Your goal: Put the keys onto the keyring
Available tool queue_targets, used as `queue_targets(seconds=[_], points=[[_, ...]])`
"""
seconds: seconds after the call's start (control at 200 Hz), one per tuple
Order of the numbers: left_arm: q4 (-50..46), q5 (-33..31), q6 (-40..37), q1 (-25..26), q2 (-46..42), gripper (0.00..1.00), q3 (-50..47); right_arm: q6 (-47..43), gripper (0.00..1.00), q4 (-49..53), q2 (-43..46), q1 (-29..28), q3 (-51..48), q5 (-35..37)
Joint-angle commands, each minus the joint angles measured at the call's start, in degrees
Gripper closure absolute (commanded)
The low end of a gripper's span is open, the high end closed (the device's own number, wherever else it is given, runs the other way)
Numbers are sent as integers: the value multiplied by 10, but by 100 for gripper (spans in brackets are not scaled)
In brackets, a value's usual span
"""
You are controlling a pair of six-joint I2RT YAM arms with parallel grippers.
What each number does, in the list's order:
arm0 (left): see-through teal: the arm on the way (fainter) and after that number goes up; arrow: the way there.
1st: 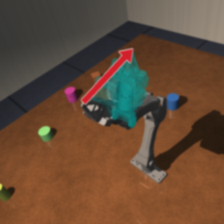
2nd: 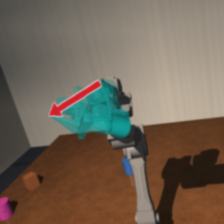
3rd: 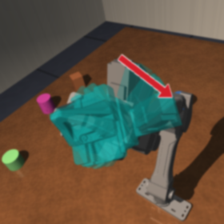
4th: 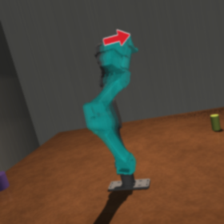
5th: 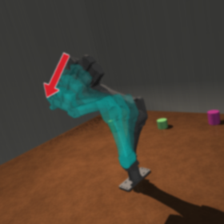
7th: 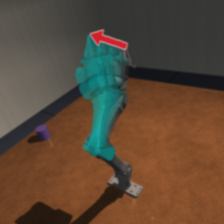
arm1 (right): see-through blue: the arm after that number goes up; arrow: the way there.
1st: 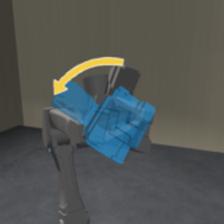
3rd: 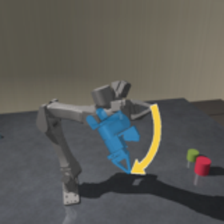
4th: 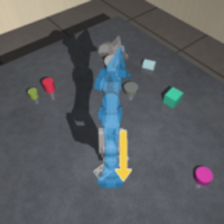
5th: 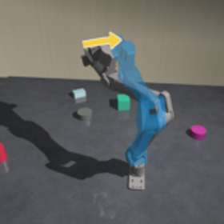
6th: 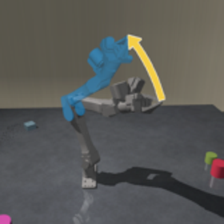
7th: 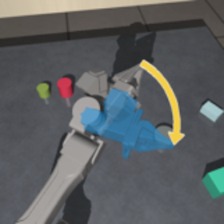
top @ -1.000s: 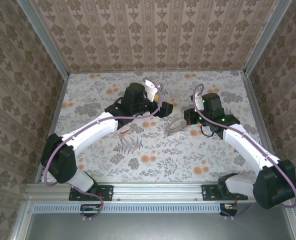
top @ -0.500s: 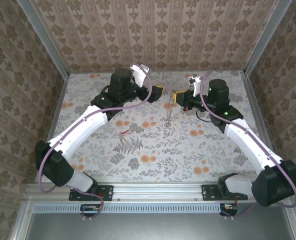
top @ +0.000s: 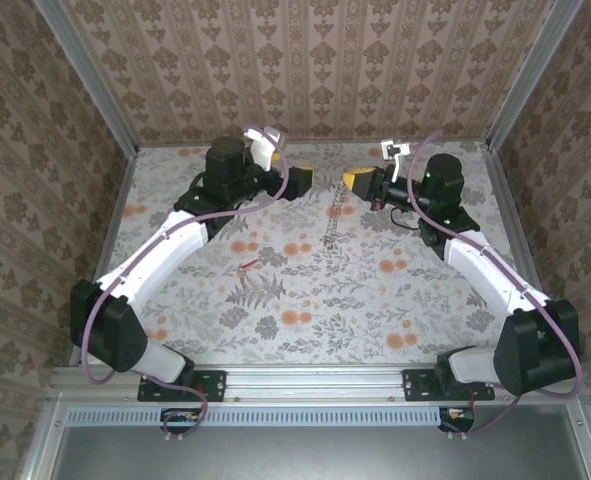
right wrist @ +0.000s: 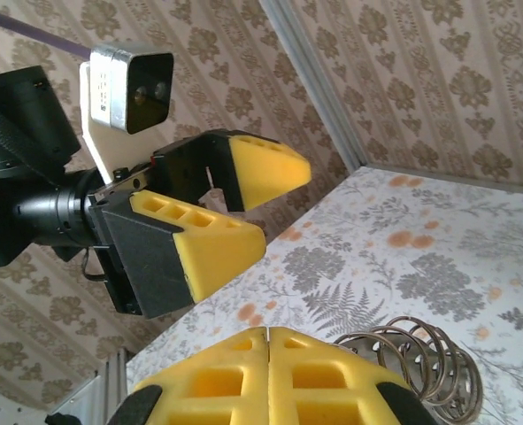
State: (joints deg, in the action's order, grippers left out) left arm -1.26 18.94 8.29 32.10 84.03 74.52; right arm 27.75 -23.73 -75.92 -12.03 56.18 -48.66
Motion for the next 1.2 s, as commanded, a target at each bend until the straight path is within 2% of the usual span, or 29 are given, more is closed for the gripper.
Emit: queue_targets(seconds=[0.0, 0.08, 0.21, 0.405, 0.555, 0.7, 0.82, 1.195], points=[[-11, 60, -27, -7, -34, 0, 8, 30, 100, -71, 9, 2, -7, -36], [-12, 95, -31, -11, -42, 0, 6, 47, 100, -90, 11, 2, -10, -43], [8, 172, 8, -24, -41, 6, 8, 76, 100, -119, 19, 2, -15, -42], [100, 248, 140, -32, -21, 14, 0, 97, 100, -122, 42, 1, -26, -22], [168, 298, 225, -24, 12, 28, -1, 115, 100, -120, 53, -5, -34, 10], [170, 305, 234, -8, 36, 44, 11, 114, 100, -102, 56, -12, -35, 45], [170, 309, 229, 7, 46, 62, 15, 114, 100, -92, 43, -16, -27, 54], [200, 310, 240, 27, 53, 65, -2, 121, 100, -97, 14, -31, -20, 54]])
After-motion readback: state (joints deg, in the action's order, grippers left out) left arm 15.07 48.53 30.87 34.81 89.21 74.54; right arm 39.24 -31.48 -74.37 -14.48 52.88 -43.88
